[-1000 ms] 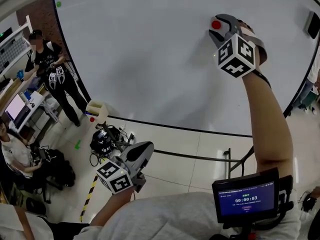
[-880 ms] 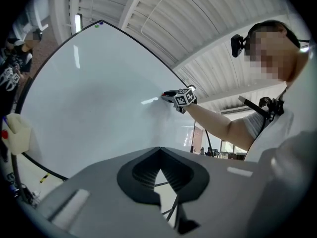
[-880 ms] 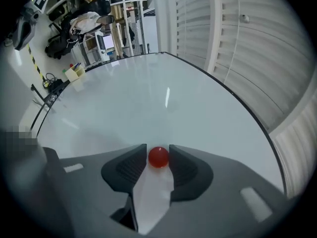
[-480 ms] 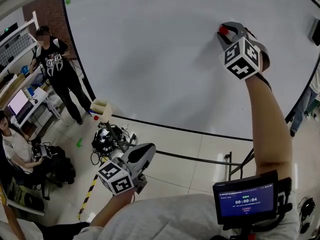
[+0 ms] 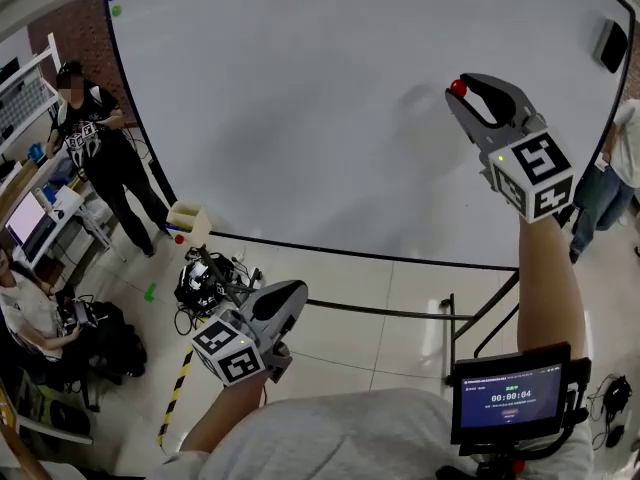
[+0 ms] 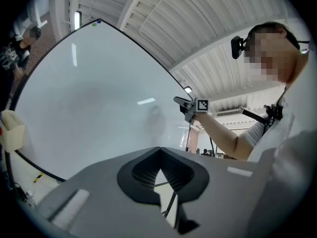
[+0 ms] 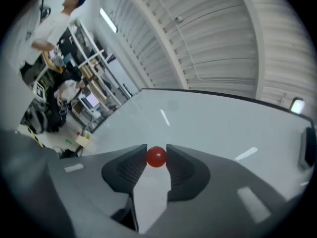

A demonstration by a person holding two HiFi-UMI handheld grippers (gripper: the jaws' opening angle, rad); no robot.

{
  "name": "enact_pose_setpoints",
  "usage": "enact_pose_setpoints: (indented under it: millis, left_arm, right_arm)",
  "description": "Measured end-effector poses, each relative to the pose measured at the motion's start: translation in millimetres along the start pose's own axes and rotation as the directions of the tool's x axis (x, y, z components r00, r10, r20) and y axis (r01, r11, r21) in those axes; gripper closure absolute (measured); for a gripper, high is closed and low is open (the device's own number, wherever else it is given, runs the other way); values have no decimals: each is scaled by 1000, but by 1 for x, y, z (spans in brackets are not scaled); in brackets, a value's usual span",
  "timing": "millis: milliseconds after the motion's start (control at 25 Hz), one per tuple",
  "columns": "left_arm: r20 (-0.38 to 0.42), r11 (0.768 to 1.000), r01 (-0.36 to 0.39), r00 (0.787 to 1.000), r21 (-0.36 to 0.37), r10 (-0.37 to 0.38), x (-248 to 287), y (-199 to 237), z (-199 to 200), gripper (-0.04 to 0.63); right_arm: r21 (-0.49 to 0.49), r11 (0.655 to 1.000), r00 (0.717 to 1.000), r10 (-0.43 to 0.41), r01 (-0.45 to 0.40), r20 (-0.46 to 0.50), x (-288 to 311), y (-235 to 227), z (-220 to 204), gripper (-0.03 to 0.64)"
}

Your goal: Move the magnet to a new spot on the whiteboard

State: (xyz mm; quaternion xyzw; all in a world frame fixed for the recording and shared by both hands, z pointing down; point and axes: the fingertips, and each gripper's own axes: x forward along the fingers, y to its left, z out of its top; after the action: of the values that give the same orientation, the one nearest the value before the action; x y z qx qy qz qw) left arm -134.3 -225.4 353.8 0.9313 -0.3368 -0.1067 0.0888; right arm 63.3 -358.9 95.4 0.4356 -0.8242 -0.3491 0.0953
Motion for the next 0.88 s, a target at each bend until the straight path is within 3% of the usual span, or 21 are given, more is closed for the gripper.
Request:
enact_pose_setpoints:
  millis: [120,200,320,440,520,720,880]
  left_arm:
    - [16,999,37,999,5,-37,8,-9,6,595]
    - [12,998,60,998,2,-60,12,-14,4,595]
    - [-15,996,85,996,-10,-85,17,-21,-6,591]
    - [-28,993,113,993,-28,-114,23,-29,-19,575]
    - [-31,990,136,990,-44,-138,30,-35,-26,571]
    - [-47,980,186,981,-74,-189,50,-64,-31,545]
    - [-29,976,213,976,-48,-215,56,-80,-25,565]
  right_arm:
    - [168,983,993,62,-78,96,-66,46,-16,492]
    - [297,949,992,79,-106,103,-110,87,-48,492]
    - [510,858,998,51,-61,33,-165,141,-101,492]
    - [660,751,1000,2,3,-7,-201,161,-133,492]
    - [694,720,1000,-13,8,2,-214,161,-143,492]
    - [706,708,999,-29,4,24,-237,157,-138,492]
    - [732,681,998,-48,8,33,-246,152,-136,492]
